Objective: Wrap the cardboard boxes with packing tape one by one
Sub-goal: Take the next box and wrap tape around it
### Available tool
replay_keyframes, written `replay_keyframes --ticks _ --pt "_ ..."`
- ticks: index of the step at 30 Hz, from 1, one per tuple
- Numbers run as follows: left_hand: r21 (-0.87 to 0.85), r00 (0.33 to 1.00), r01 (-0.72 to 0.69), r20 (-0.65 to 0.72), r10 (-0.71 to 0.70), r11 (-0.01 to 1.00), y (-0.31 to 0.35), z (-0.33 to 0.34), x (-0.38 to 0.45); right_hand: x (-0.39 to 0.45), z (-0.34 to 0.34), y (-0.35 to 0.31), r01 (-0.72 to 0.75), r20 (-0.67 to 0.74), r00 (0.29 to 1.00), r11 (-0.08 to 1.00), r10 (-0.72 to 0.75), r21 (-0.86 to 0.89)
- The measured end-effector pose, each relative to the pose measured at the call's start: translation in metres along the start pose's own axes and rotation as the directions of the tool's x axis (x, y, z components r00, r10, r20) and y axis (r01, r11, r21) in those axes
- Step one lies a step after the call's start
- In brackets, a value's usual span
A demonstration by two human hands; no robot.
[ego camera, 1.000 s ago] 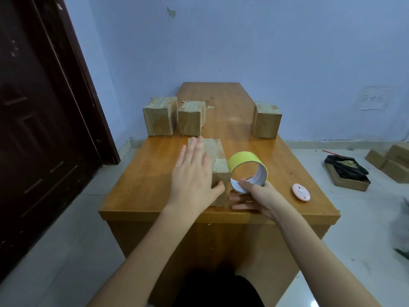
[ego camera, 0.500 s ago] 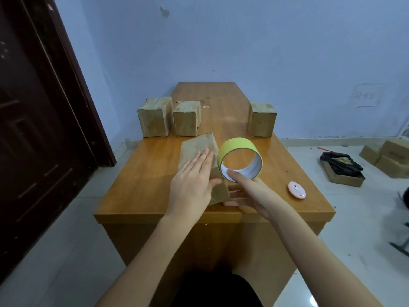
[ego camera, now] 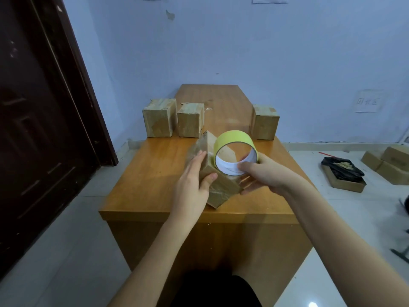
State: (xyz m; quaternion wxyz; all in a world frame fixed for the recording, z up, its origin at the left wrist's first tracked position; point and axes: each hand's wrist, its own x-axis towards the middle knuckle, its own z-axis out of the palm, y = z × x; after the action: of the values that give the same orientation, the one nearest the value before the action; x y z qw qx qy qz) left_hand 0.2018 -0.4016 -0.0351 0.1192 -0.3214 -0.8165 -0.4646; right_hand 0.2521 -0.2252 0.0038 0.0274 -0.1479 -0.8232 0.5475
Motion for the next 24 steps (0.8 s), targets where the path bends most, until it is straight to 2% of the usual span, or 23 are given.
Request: replay_keyframes --ticks 3,5,8,12,17,21,24 --pt "-0.018 0.998 0.042 0.041 -0.041 0.999 -0.004 -0.003 0.001 0.008 0.004 -0.016 -0.024 0.006 1.0 0.971 0.026 -0.237" --pt "0.124 0.997 0.056 0.048 -0.062 0.991 -0.01 -0.004 0.001 0.014 0.007 -0.024 -0.026 -0.018 1.0 0.907 0.02 -0.42" --pt "0.314 1.0 0.009 0.025 -0.017 0.949 -0.022 -0.006 0.0 0.021 0.017 -0.03 0.031 -0.083 0.989 0.731 -0.119 -0.682" --pt "0.37 0.999 0.008 0.025 -0.019 0.929 -0.034 -0.008 -0.002 0.023 0.036 -0.033 0.071 -0.1 0.979 0.754 -0.179 -0.653" --pt "0.474 0.998 -0.04 0.063 0.011 0.88 -0.039 -0.011 -0.008 0.022 0.041 -0.043 0.11 -0.075 0.967 0.665 -0.243 -0.739" --pt "0.6 0.995 -0.097 0.032 0.097 0.794 -0.033 -0.013 -0.01 0.022 0.033 -0.054 0.163 0.02 0.982 0.779 -0.19 -0.605" --pt "0.618 0.988 -0.134 0.021 0.154 0.774 -0.025 -0.013 -0.009 0.021 0.022 -0.05 0.135 0.013 0.989 0.871 -0.146 -0.473"
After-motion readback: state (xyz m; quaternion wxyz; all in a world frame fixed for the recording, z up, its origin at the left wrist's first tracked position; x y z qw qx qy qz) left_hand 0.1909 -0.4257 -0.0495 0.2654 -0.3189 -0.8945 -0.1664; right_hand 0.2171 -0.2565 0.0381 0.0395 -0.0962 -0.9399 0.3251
